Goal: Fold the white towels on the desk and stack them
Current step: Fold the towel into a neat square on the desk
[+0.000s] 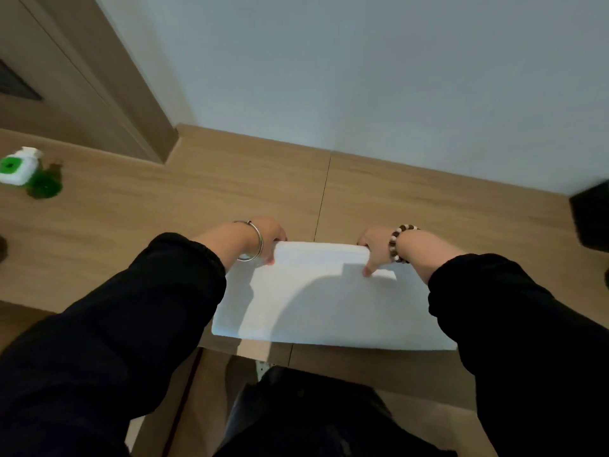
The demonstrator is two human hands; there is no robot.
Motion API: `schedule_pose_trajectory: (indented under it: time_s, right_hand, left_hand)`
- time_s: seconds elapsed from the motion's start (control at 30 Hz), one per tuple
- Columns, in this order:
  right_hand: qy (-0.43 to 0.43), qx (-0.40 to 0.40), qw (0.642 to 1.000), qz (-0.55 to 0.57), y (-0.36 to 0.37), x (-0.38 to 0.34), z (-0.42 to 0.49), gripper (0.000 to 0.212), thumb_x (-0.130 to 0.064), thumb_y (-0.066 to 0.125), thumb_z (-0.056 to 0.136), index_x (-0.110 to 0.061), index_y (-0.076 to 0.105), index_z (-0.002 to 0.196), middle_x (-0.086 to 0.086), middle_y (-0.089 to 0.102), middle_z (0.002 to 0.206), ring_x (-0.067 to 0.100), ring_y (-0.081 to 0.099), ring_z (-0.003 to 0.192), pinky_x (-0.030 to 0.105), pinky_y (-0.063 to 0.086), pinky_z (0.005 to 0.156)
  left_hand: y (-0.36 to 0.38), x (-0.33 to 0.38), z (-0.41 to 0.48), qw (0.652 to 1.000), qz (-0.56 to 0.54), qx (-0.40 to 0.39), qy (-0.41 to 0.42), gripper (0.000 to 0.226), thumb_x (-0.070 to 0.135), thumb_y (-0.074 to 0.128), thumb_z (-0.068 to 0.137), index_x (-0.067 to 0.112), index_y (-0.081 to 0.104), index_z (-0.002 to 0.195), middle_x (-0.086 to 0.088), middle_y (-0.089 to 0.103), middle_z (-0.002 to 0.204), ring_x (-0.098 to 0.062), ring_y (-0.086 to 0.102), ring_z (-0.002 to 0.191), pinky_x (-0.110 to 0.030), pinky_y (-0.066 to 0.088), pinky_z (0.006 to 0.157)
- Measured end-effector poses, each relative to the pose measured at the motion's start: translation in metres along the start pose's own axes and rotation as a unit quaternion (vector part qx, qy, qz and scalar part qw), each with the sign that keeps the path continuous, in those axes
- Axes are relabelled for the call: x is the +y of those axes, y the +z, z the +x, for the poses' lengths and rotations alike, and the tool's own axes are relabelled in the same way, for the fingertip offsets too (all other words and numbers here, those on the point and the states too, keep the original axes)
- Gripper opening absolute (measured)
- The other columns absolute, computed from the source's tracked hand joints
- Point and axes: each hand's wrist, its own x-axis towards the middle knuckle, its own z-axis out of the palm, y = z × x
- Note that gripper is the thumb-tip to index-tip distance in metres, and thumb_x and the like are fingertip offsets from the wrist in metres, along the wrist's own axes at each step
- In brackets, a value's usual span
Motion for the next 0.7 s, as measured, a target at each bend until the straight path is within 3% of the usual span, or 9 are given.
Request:
schedule_pose_trajectory:
  time_s: [0.1, 0.17, 0.27, 0.33, 0.4, 0.5, 0.6, 0.7]
  right_hand:
    - [-0.018, -0.029, 0.999, -0.038, -0.017, -0.008, 0.002, 0.06, -0.033, 0.076, 0.077, -0.007, 0.049, 0.124, 0.008, 0.06, 0.117, 0.026, 0.06, 0.102, 0.033, 0.051, 0.083]
    - [-0.024, -0.05, 0.998, -0.042, -0.033, -0.024, 0.004, 0.067, -0.027, 0.075, 0.078, -0.008, 0.042, 0.132, 0.008, 0.058, 0.118, 0.027, 0.061, 0.101, 0.035, 0.054, 0.083]
    - [-0.066, -0.038, 0.991, -0.11, -0.058, -0.074, 0.007, 0.061, -0.022, 0.07, 0.079, -0.011, 0.041, 0.132, 0.001, 0.053, 0.107, 0.018, 0.06, 0.085, 0.026, 0.052, 0.063]
    - [-0.102, -0.015, 0.979, -0.177, -0.071, -0.121, 0.006, 0.044, -0.022, 0.064, 0.081, -0.015, 0.049, 0.122, 0.0, 0.051, 0.096, 0.017, 0.055, 0.071, 0.021, 0.042, 0.051]
    - [-0.135, 0.021, 0.965, -0.226, -0.078, -0.173, 0.005, 0.024, -0.02, 0.062, 0.074, -0.012, 0.059, 0.096, 0.003, 0.056, 0.077, 0.019, 0.052, 0.057, 0.019, 0.037, 0.045]
    - [-0.2, 0.069, 0.942, -0.259, -0.079, -0.26, -0.001, 0.021, -0.019, 0.074, 0.058, -0.006, 0.064, 0.07, 0.005, 0.062, 0.063, 0.019, 0.055, 0.047, 0.017, 0.037, 0.039]
    - [-0.266, 0.103, 0.91, -0.301, -0.067, -0.353, -0.011, 0.022, -0.022, 0.072, 0.069, -0.009, 0.055, 0.066, 0.004, 0.054, 0.062, 0.019, 0.049, 0.048, 0.019, 0.036, 0.041]
    - [-0.334, 0.139, 0.862, -0.355, -0.041, -0.45, -0.02, 0.016, -0.022, 0.062, 0.081, -0.01, 0.057, 0.072, 0.006, 0.059, 0.07, 0.02, 0.053, 0.055, 0.021, 0.039, 0.046]
  left_hand:
    - [0.008, -0.011, -0.022, 0.997, -0.051, 0.036, -0.038, 0.046, 0.01, 0.063, 0.075, 0.023, 0.057, 0.119, -0.001, 0.063, 0.105, -0.024, 0.06, 0.098, -0.029, 0.05, 0.078]
    - [0.015, -0.023, -0.044, 0.993, -0.072, 0.067, -0.064, 0.047, 0.008, 0.06, 0.078, 0.019, 0.054, 0.123, -0.004, 0.063, 0.11, -0.026, 0.059, 0.101, -0.024, 0.041, 0.069]
    - [0.032, -0.047, -0.091, 0.98, -0.084, 0.121, -0.13, 0.036, 0.005, 0.055, 0.082, 0.014, 0.056, 0.117, -0.007, 0.062, 0.111, -0.028, 0.058, 0.102, -0.023, 0.033, 0.065]
    - [0.049, -0.069, -0.131, 0.969, -0.084, 0.132, -0.19, 0.03, 0.007, 0.054, 0.084, 0.011, 0.055, 0.114, -0.01, 0.062, 0.111, -0.029, 0.057, 0.102, -0.024, 0.034, 0.066]
    - [0.072, -0.093, -0.178, 0.953, -0.091, 0.136, -0.256, 0.027, 0.014, 0.056, 0.084, 0.013, 0.056, 0.111, -0.01, 0.061, 0.111, -0.03, 0.057, 0.102, -0.029, 0.044, 0.073]
    - [0.115, -0.127, -0.253, 0.92, -0.105, 0.148, -0.347, 0.028, 0.025, 0.061, 0.083, 0.015, 0.06, 0.11, -0.008, 0.063, 0.11, -0.029, 0.059, 0.104, -0.033, 0.049, 0.081]
    - [0.168, -0.152, -0.325, 0.88, -0.13, 0.182, -0.419, 0.024, 0.028, 0.061, 0.082, 0.019, 0.06, 0.104, -0.005, 0.064, 0.108, -0.029, 0.06, 0.101, -0.032, 0.045, 0.076]
    - [0.231, -0.167, -0.394, 0.836, -0.154, 0.195, -0.489, 0.023, 0.03, 0.06, 0.083, 0.021, 0.059, 0.105, -0.005, 0.063, 0.109, -0.029, 0.06, 0.102, -0.03, 0.042, 0.071]
